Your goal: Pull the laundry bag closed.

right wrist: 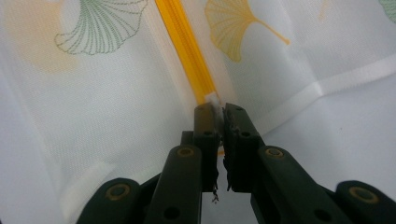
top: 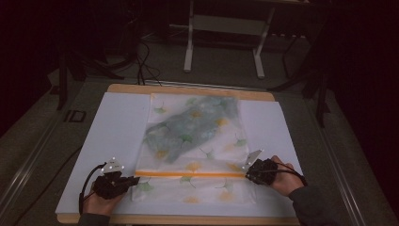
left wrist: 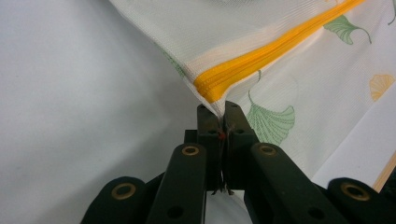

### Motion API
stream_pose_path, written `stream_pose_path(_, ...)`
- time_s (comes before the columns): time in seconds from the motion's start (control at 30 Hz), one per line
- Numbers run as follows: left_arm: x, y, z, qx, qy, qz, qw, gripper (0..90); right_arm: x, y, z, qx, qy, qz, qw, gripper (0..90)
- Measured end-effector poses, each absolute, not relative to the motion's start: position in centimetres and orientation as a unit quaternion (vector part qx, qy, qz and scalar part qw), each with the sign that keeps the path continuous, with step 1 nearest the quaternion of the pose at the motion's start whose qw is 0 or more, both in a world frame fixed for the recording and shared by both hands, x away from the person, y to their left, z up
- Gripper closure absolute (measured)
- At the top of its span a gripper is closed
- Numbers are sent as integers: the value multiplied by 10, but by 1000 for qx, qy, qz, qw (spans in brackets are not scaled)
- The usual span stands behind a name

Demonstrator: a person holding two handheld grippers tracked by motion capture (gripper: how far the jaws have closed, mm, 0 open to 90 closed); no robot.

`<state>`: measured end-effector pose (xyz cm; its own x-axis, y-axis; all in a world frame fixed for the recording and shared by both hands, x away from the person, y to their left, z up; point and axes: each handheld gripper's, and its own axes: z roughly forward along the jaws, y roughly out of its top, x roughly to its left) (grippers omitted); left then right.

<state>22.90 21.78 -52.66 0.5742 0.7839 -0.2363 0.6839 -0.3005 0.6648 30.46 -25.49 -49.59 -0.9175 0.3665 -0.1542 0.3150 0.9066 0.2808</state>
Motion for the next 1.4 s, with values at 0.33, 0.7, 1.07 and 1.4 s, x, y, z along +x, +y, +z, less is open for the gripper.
stream_pose_path(0.33, 225, 218, -525, 808, 445, 68, 381, 716, 304, -255, -502, 190, 966, 149, 96, 737)
stream_pose_path(0.7, 223, 227, -519, 786, 458, 95, 404, 592, 305, -263, -501, 231, 944, 219, 86, 580)
stream_pose_path(1.07, 226, 234, -519, 765, 485, 141, 400, 567, 311, -276, -504, 305, 905, 273, 112, 510)
stream_pose_path(1.4, 229, 244, -522, 736, 523, 176, 393, 546, 310, -291, -516, 373, 864, 312, 130, 497)
